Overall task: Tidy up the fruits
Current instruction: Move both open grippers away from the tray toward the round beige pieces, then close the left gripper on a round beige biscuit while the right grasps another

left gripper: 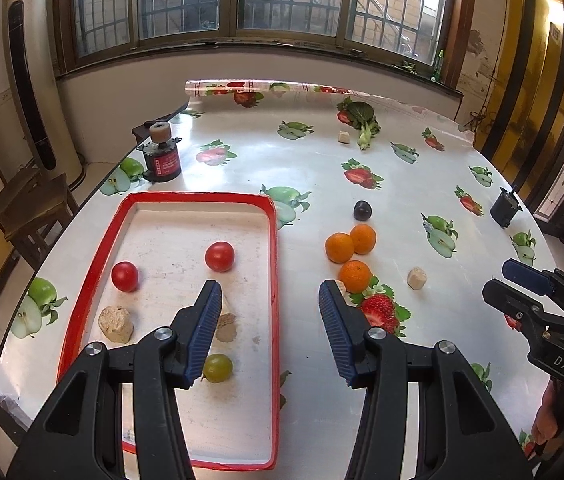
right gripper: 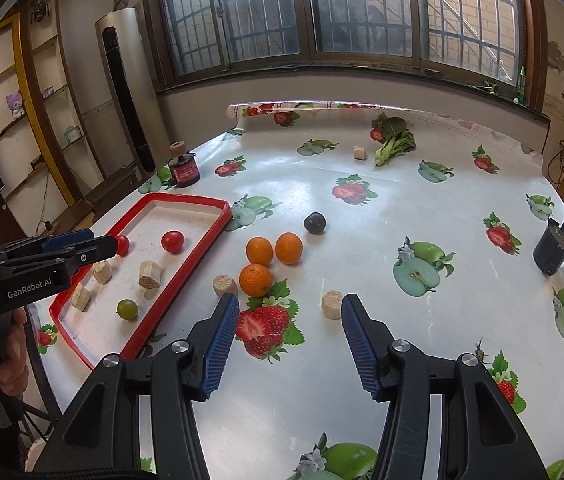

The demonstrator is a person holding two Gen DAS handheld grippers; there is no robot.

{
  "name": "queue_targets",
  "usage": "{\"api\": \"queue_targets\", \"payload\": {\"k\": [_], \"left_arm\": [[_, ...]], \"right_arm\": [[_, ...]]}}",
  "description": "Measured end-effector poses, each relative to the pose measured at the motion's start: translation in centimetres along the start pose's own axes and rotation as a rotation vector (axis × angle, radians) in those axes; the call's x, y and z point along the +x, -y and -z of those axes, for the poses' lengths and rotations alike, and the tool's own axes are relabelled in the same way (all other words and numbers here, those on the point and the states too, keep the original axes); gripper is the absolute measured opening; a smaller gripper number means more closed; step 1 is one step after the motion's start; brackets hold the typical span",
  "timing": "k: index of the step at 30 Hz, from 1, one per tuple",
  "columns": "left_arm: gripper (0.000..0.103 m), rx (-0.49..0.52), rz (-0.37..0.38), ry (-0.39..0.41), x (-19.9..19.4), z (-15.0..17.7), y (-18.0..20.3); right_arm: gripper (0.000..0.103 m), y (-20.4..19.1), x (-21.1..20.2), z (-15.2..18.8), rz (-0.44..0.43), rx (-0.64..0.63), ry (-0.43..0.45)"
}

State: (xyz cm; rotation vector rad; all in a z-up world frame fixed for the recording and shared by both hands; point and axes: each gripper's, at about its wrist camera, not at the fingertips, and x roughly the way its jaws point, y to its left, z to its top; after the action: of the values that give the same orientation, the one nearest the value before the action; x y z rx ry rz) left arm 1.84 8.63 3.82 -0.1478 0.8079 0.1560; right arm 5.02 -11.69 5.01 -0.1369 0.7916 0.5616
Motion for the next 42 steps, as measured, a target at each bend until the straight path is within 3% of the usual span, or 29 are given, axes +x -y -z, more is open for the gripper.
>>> {"api": "queue_targets", "payload": {"k": [14, 24, 38, 42], "left_arm": [[0.049, 0.031, 0.035, -0.027, 0.9, 0.2, 2.2], [0.049, 0.081, 0.085, -0.098, 4.1, 1.5, 4.5], [0.049, 0.117, 0.084, -0.214, 10.6, 1.6, 4.9], [0.048, 0.121, 0.086, -0.241, 12.3, 1.3, 5.0]], "right_arm": [[0.055, 3.3, -1.2, 1.1, 0.043, 0.052, 0.009], [0.055, 4.0, 0.2, 1.8, 0.045, 0.06, -0.021], [0.054, 4.2, 8.0, 1.8, -0.022, 0.077, -0.133], [0.048, 4.1, 10.7, 1.5, -0.027, 0.066, -0.17]]}}
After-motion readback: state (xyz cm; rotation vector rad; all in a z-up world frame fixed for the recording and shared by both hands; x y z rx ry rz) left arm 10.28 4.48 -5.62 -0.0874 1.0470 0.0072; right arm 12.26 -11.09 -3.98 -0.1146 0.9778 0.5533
